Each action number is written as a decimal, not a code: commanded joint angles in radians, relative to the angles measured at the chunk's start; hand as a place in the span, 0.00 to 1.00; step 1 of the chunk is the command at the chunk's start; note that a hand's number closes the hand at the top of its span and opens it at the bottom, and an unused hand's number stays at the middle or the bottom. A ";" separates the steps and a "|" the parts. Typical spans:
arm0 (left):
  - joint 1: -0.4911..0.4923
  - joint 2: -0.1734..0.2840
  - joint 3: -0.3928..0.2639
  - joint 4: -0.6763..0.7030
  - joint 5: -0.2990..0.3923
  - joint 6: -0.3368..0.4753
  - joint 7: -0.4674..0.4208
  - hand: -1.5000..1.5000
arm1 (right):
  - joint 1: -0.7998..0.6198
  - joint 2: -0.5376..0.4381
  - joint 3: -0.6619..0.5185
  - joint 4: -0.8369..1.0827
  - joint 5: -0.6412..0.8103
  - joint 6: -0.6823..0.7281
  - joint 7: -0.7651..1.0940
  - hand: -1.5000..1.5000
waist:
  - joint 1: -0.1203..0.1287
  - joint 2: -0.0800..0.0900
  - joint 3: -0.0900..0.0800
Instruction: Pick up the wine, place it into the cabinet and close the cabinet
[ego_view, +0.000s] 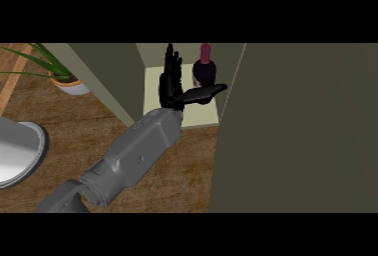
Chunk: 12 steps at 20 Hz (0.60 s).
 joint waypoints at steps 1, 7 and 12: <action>0.002 0.000 -0.021 -0.062 0.022 0.030 -0.033 0.00 | -0.001 -0.008 -0.025 0.026 -0.020 0.015 -0.024 0.00 | 0.010 -0.004 0.001; 0.056 0.000 -0.050 -0.103 0.044 -0.028 -0.050 0.00 | 0.035 0.009 0.005 -0.032 0.007 -0.022 0.023 0.00 | 0.039 -0.013 0.000; 0.074 0.000 -0.102 -0.135 0.046 -0.035 -0.061 0.00 | 0.032 0.016 0.027 -0.042 0.024 -0.034 0.035 0.00 | 0.048 -0.015 0.000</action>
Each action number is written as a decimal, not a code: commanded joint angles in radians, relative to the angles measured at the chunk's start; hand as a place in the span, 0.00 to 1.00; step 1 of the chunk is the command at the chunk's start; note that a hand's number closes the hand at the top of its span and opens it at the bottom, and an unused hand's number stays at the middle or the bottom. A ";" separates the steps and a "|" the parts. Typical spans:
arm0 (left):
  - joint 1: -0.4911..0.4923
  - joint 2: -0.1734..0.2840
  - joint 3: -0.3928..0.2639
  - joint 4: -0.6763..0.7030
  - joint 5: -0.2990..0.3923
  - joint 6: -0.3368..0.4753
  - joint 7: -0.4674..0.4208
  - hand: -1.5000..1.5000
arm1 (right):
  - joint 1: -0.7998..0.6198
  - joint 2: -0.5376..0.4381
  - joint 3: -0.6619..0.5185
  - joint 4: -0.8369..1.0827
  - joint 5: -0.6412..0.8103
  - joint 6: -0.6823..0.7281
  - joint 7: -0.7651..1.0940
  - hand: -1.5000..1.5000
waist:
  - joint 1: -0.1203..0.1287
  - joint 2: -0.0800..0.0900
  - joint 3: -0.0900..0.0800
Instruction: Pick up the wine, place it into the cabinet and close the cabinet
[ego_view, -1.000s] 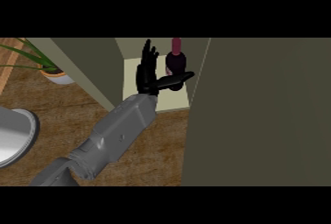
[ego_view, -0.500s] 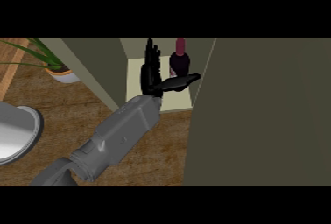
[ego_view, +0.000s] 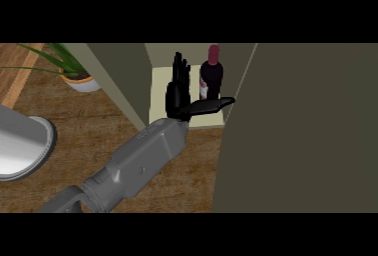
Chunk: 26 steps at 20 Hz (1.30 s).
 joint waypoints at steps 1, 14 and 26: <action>0.054 0.000 -0.042 -0.042 0.001 -0.027 -0.029 0.00 | 0.028 -0.002 -0.008 -0.001 0.000 0.006 -0.021 0.00 | 0.017 -0.004 0.000; 0.148 0.005 -0.018 -0.191 -0.147 0.038 -0.051 0.00 | 0.009 -0.021 -0.044 -0.093 -0.018 -0.046 0.105 0.00 | 0.068 -0.018 0.000; 0.382 0.130 -0.037 -0.555 -0.363 0.085 0.001 0.00 | 0.009 0.014 0.011 -0.040 0.076 -0.063 0.018 0.00 | 0.078 -0.019 0.001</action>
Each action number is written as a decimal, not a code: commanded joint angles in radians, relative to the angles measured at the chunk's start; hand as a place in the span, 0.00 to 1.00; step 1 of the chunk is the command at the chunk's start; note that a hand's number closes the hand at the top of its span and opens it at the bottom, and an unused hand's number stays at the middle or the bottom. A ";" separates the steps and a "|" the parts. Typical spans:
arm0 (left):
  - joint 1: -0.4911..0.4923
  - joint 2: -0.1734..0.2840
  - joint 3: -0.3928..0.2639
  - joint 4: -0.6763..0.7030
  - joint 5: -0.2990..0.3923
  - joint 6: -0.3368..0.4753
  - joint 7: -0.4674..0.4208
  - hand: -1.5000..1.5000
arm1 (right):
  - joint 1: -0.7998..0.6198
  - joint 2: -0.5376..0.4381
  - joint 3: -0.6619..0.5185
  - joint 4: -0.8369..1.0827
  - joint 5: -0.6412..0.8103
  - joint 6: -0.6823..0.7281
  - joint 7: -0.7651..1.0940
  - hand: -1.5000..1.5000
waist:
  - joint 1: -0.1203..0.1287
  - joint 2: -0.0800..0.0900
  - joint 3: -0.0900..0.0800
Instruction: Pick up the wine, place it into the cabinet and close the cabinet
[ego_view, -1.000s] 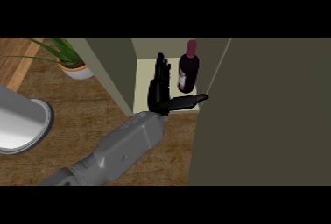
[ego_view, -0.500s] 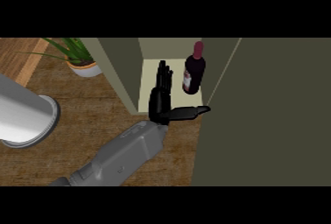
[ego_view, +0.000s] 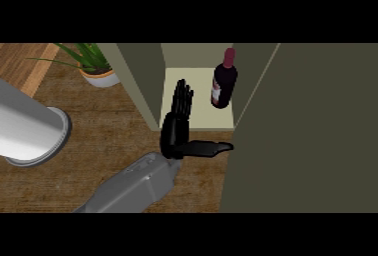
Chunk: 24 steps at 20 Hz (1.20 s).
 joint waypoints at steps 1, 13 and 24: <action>0.010 0.011 0.025 -0.009 -0.080 -0.060 0.054 0.00 | 0.041 -0.021 -0.044 0.014 -0.035 0.039 -0.059 0.00 | -0.007 0.002 0.000; 0.293 0.382 -0.002 -0.632 -0.189 -0.055 0.186 0.00 | 0.019 -0.085 -0.013 -0.035 -0.074 0.093 0.050 1.00 | 0.015 -0.004 0.000; 0.545 0.647 0.098 -0.875 -0.199 -0.212 0.170 1.00 | 0.106 -0.130 0.077 -0.135 -0.247 0.218 0.103 1.00 | 0.009 -0.002 -0.001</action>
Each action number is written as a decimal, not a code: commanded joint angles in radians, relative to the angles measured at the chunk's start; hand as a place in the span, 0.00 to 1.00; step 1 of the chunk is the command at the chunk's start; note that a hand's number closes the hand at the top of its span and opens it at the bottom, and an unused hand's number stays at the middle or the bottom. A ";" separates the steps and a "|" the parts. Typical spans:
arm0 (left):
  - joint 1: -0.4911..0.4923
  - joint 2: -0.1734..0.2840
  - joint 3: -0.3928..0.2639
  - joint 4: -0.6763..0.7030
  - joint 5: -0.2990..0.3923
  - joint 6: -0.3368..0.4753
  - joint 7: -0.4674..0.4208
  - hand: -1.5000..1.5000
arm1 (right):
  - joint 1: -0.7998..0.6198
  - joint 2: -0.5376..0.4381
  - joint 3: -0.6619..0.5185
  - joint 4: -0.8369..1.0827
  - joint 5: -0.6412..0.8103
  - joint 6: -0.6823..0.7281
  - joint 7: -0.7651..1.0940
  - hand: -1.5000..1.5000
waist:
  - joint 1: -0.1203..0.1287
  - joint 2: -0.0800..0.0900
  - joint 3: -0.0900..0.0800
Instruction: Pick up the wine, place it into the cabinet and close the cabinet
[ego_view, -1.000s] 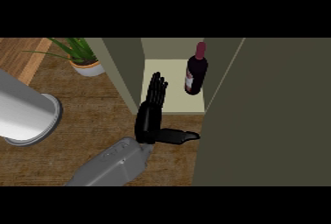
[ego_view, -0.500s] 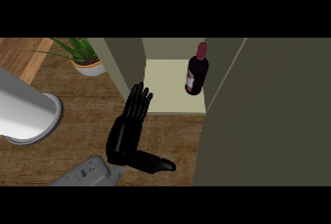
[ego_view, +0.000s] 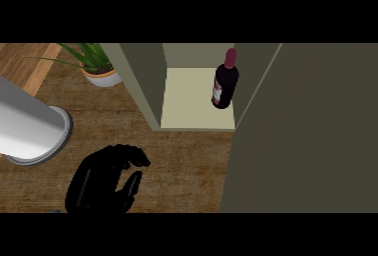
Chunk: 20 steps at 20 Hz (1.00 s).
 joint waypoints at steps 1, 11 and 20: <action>0.130 0.100 0.034 -0.080 -0.004 -0.077 -0.042 1.00 | 0.084 0.037 0.114 -0.043 -0.049 0.026 -0.001 1.00 | 0.003 0.000 0.000; 0.337 0.289 0.242 -0.063 0.086 -0.282 -0.125 0.00 | -0.031 0.137 0.474 -0.124 0.069 -0.091 0.191 1.00 | 0.005 -0.003 -0.003; 0.504 0.394 0.383 -0.099 0.186 -0.387 -0.157 0.00 | -0.220 0.146 0.822 0.061 0.249 -0.365 0.210 1.00 | 0.026 -0.009 -0.004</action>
